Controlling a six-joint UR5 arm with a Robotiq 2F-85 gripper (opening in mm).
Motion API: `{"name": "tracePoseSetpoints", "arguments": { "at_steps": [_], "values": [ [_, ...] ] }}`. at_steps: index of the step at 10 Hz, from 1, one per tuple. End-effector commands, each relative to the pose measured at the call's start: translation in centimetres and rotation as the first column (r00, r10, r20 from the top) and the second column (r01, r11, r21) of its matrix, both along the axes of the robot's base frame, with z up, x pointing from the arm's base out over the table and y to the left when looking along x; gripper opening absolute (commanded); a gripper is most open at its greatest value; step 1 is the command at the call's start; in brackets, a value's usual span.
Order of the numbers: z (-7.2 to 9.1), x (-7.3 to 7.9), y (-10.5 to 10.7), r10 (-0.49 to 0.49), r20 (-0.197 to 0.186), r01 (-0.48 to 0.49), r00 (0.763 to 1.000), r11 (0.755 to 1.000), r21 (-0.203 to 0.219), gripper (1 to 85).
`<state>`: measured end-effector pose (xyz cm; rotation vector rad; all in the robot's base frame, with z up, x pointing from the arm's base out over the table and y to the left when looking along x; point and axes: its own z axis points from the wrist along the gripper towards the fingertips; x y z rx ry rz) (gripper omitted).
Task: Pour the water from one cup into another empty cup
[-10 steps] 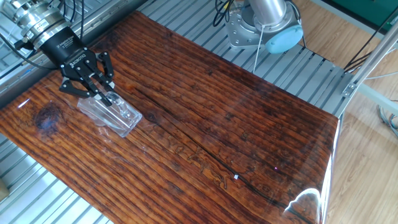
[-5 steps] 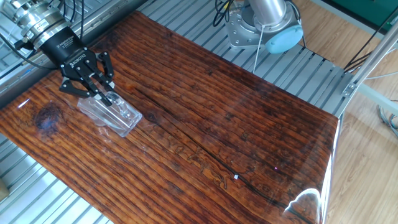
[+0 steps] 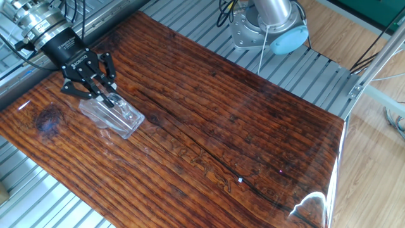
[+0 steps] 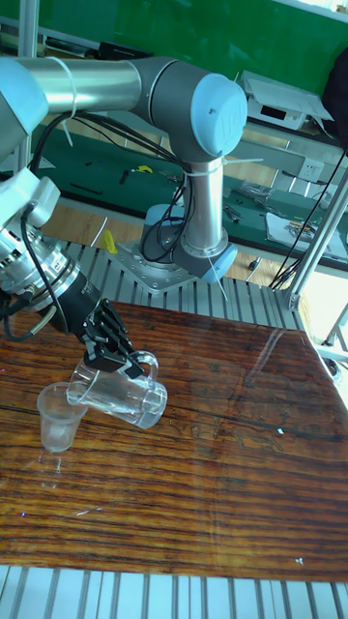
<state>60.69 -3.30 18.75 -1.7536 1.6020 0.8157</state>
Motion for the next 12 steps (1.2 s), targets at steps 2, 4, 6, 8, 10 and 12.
{"name": "tracePoseSetpoints", "arguments": {
  "at_steps": [2, 4, 6, 8, 10, 12],
  "values": [
    [-1.4, 0.0, -1.2, -0.042, -0.064, 0.032, 0.997, 0.987, -0.156, 1.7],
    [-2.0, 1.0, -1.4, -0.112, -0.071, 0.086, 0.991, 0.950, -0.302, 1.7],
    [-1.0, 1.4, 0.8, -0.127, -0.094, 0.097, 0.987, 0.957, -0.275, 1.7],
    [-1.3, 1.4, 0.6, -0.129, -0.097, 0.095, 0.987, 0.951, -0.295, 1.7],
    [-1.7, 0.9, 0.0, -0.161, -0.131, 0.107, 0.978, 0.932, -0.347, 1.7],
    [-2.4, 0.7, -1.0, -0.213, -0.151, 0.129, 0.965, 0.892, -0.432, 1.7]
  ]
}}
